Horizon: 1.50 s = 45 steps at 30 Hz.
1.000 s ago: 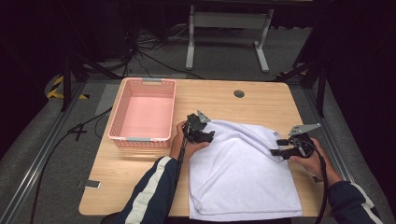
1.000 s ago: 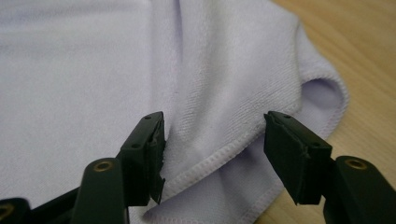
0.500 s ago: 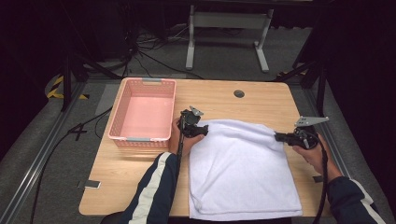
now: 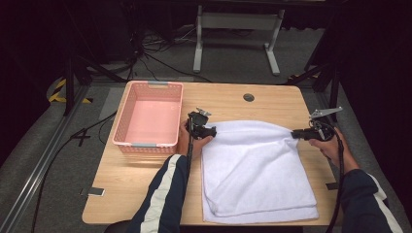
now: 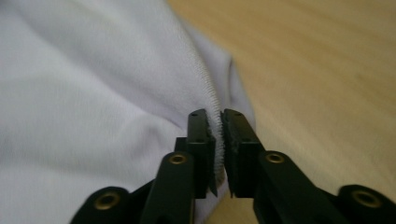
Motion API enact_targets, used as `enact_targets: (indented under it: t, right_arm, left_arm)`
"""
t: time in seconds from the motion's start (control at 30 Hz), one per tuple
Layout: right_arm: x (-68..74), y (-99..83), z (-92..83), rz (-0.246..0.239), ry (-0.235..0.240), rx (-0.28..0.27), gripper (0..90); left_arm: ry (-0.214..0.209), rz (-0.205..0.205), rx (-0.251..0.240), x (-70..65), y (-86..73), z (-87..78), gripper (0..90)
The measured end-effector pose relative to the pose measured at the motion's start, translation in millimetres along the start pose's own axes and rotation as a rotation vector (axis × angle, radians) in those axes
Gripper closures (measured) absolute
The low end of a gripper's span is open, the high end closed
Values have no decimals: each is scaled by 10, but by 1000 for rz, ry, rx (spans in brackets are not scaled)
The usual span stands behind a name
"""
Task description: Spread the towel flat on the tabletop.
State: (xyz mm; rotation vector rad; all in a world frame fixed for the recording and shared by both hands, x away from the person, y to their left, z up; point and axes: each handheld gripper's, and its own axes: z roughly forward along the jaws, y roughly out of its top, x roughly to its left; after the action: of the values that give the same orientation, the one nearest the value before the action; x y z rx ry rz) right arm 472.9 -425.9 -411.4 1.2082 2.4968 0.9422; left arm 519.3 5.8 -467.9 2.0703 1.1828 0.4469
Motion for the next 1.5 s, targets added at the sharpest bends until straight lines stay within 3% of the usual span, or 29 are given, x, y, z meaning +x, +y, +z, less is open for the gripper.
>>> enact_targets:
  t: [0.03,0.1,0.13,0.23,0.33,0.37,0.4,0.57,0.63,0.67,0.7,0.73,0.8,0.87,0.9,0.93,0.97,1.03,1.07,1.1,1.13,1.17,1.23,1.33,1.37,1.4,1.47,1.5]
  right_arm:
    - [0,0,0,0,0,0,714]
    - [-26,-51,-30,4,15,12,571]
    - [-45,-55,-53,20,2,-7,529]
    - [-82,-18,-73,71,-6,-79,505]
    - [-52,48,24,70,-26,-97,466]
    - [-20,102,115,34,-40,-75,452]
    - [-20,102,115,34,-40,-75,452]
    - [17,235,362,-20,-79,-2,468]
    - [14,254,474,-37,-70,48,506]
    - [10,262,503,-42,-61,58,568]
    - [23,288,494,-55,-52,42,722]
    - [23,288,494,-55,-52,42,722]
    - [46,328,442,-81,-71,18,813]
    - [77,382,348,-98,-99,-32,819]
    - [77,382,348,-98,-99,-32,819]
    - [85,408,300,-108,-128,-63,820]
    - [103,464,177,-100,-114,-154,809]
    - [129,492,116,-104,-108,-193,769]
    - [129,492,116,-104,-108,-193,769]
    - [139,496,101,-98,-93,-196,738]
    - [168,488,96,-109,-47,-172,717]
    - [207,469,97,-131,-63,-150,709]
    - [228,408,119,-149,-19,-111,713]
    - [210,317,202,-176,-16,-22,741]
    - [141,291,191,-146,-77,-42,746]
    - [141,291,191,-146,-77,-42,746]
    - [24,292,122,-60,-112,-121,704]
    - [-39,298,88,-14,-151,-166,711]
  left_arm:
    - [-1,-7,0,1,8,5,280]
    - [-8,-9,1,22,20,15,278]
    - [-10,-18,1,35,20,24,275]
    - [-7,-25,-5,47,32,39,294]
    - [0,-15,7,32,62,58,297]
    - [0,2,5,42,77,66,321]
    - [-8,-12,12,29,86,68,321]
    - [-51,31,9,20,105,66,471]
    - [-74,38,12,14,114,65,561]
    - [-82,37,11,5,120,69,614]
    - [-87,62,17,-23,139,65,717]
    - [-87,62,17,-23,139,65,760]
    - [-55,107,19,-72,164,57,780]
    - [-41,108,-13,-82,195,15,800]
    - [-41,108,-13,-82,195,15,804]
    - [-35,105,-40,-74,222,-36,804]
    - [-23,119,-84,-80,265,-111,809]
    - [-19,141,-87,-127,293,-164,810]
    - [-19,141,-87,-127,293,-164,811]
    - [-25,166,-89,-161,299,-209,811]
    - [-29,177,-90,-180,290,-234,812]
    - [-40,185,-78,-193,271,-246,815]
    - [-36,203,-45,-207,222,-225,818]
    - [-35,192,-35,-175,161,-155,821]
    - [-48,183,-22,-159,151,-152,826]
    - [-41,181,-15,-148,142,-142,826]
    - [-43,172,-9,-129,125,-118,825]
    - [-40,178,-8,-121,123,-113,825]
